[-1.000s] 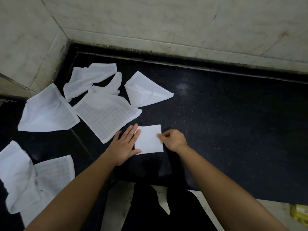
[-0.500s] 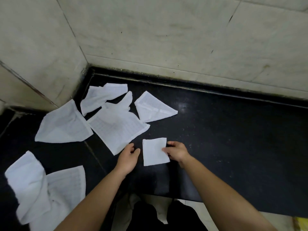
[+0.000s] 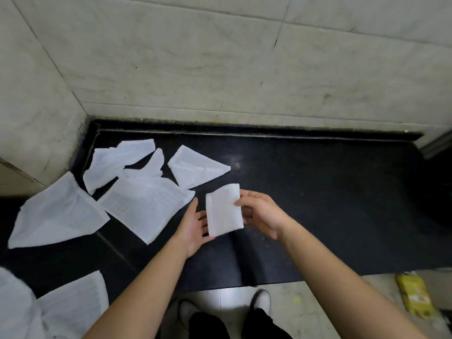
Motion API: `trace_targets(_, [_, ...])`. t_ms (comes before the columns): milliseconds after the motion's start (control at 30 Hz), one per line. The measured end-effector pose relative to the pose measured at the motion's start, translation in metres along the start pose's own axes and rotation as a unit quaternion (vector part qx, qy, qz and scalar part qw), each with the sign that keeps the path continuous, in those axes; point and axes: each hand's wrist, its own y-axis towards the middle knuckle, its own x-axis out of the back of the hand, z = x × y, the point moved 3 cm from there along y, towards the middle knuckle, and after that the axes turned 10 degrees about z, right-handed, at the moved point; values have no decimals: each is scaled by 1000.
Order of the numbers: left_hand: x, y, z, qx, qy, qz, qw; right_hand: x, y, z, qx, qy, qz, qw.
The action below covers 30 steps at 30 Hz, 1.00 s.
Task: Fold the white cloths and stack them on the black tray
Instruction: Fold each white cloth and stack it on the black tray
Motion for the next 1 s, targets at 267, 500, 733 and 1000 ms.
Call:
trace_targets(267, [-118, -18, 0, -44, 131, 60, 989, 88, -87, -9, 43, 12, -95, 995])
trace_targets(500, [-255, -38, 61, -80, 214, 23, 973, 187, -196, -47, 111, 96, -109, 983])
trace_targets(733, [-417, -23, 186, -65, 315, 103, 941, 320, -339, -115, 170, 214, -176, 946])
trace_targets(1000, [-538, 14, 299, -3, 363, 160, 918, 424, -445, -186, 200, 282, -243, 906])
